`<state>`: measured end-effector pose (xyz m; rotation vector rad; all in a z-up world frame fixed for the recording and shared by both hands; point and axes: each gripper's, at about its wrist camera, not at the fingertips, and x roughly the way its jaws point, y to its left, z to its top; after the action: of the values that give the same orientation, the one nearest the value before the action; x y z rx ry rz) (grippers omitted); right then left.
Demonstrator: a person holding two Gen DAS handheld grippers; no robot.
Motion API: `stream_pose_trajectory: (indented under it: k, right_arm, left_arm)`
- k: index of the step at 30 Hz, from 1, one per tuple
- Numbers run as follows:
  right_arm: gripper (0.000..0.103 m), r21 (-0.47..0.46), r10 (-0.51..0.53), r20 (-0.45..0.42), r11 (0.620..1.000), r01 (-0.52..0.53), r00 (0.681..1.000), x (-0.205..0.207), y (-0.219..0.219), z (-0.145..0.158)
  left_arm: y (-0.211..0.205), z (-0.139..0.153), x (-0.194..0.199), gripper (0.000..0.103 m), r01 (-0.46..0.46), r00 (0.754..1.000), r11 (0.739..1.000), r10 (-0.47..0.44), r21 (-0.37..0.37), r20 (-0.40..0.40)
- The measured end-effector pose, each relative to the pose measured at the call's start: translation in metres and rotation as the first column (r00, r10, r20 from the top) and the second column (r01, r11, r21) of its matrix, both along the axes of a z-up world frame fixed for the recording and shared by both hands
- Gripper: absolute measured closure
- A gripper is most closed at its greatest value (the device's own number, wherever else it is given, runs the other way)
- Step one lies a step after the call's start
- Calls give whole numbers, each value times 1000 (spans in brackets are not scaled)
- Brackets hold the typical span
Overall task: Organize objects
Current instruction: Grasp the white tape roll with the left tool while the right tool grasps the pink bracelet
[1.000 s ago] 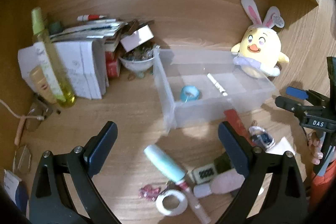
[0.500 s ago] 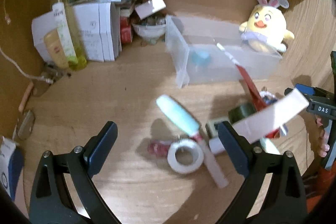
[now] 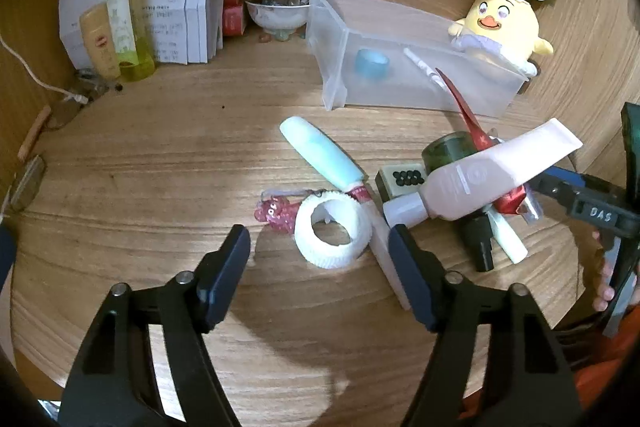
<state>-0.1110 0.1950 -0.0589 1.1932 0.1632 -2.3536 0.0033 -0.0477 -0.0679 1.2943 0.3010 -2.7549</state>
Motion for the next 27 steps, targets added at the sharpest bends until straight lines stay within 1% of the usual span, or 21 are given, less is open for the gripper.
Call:
stream_pose_trajectory:
  k: [2, 4, 6, 8, 9, 12, 14, 16, 21, 22, 23, 27]
  right_arm:
    - [48, 4, 15, 2, 1000, -15, 1000, 3, -4, -2]
    - [53, 3, 21, 2, 1000, -21, 1000, 3, -7, -3]
    - [61, 5, 20, -1, 1000, -20, 1000, 2, -8, -4]
    - [71, 5, 21, -5, 1000, -21, 1000, 2, -9, -4]
    - [73, 1, 24, -4, 1000, -24, 1000, 1, -9, -5]
    - [76, 12, 24, -18, 1000, -24, 1000, 2, -12, -6]
    - [83, 22, 29, -26, 999, -29, 999, 2, -14, -6]
    - [83, 24, 26, -32, 999, -26, 999, 3, -14, -6]
    - [83, -2, 12, -44, 1000, -12, 999, 3, -8, 1]
    - [83, -8, 12, -48, 1000, -12, 999, 3, -6, 3]
    - [83, -11, 10, -55, 1000, -10, 998, 3, -5, 5]
    - [83, -28, 3, -79, 1000, -5, 997, 5, 1, 15]
  left_arm:
    - [0, -1, 1, 39, 6, 1000, 1000, -6, 6, -2]
    - [0, -2, 1, 42, 2, 1000, 1000, -2, 4, -2]
    - [-1, -3, 1, 42, 0, 1000, 1000, 0, 14, -6]
    - [-1, -3, -1, 42, 0, 1000, 1000, 1, 20, -10]
    - [-1, -3, -1, 42, 1, 1000, 1000, -1, 20, -11]
    - [0, -4, -4, 43, 4, 1000, 1000, -4, 26, -18]
    - [1, -3, -6, 47, 10, 1000, 1000, -10, 29, -25]
    - [1, -3, -8, 53, 13, 999, 1000, -12, 27, -31]
    - [1, -3, -12, 56, 16, 999, 999, -14, 29, -37]
    - [0, -3, -12, 61, 19, 999, 999, -17, 35, -37]
    - [-1, -2, -12, 64, 24, 999, 999, -23, 43, -38]
    - [-1, 1, -9, 64, 12, 999, 999, -11, 38, -37]
